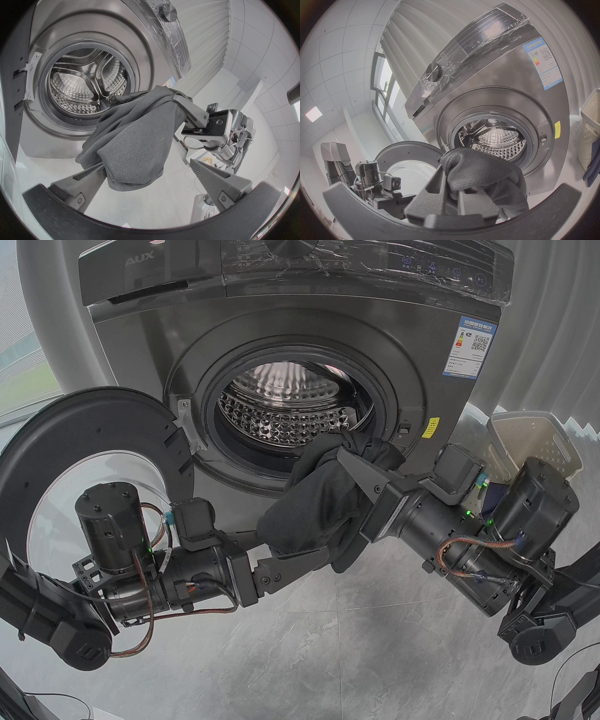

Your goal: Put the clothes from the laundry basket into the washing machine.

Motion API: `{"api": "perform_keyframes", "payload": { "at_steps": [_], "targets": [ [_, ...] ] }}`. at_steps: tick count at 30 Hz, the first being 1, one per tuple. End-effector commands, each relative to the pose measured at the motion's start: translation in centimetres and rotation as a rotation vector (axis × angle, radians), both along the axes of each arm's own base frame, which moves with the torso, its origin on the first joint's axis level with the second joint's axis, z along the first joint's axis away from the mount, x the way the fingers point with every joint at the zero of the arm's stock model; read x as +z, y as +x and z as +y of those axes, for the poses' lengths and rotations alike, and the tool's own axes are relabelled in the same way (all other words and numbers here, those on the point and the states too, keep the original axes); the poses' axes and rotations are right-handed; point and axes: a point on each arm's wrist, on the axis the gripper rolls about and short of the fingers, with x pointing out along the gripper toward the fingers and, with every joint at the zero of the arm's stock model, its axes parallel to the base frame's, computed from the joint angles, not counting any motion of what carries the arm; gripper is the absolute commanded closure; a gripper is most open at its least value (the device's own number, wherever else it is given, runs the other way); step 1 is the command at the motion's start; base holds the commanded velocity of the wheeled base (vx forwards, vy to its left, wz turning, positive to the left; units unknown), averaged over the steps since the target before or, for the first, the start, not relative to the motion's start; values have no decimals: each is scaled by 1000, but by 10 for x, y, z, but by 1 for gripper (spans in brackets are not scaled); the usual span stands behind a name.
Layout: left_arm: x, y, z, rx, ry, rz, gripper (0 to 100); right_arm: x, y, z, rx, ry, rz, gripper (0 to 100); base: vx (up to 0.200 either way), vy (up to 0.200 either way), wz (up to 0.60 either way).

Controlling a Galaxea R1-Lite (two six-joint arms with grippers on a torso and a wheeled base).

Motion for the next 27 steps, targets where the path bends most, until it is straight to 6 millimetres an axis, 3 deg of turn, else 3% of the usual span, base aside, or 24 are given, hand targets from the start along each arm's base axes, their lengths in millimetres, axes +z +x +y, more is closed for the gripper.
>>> {"api": "perform_keyframes", "payload": {
  "at_steps": [1,14,23,27],
  "targets": [
    [-13,7,-4,5,21,24,0,-1,1,1,0,-2,2,100,0,0,0],
    [-31,11,-4,77,36,45,0,0,-1,1,3,-3,-6,100,0,0,0],
    [-18,29,-14,143,-37,-3,0,0,-2,1,4,-3,-5,100,0,0,0],
    [-9,29,-13,148,-78,-11,0,-1,-1,0,1,-7,-2,100,0,0,0]
  ]
}}
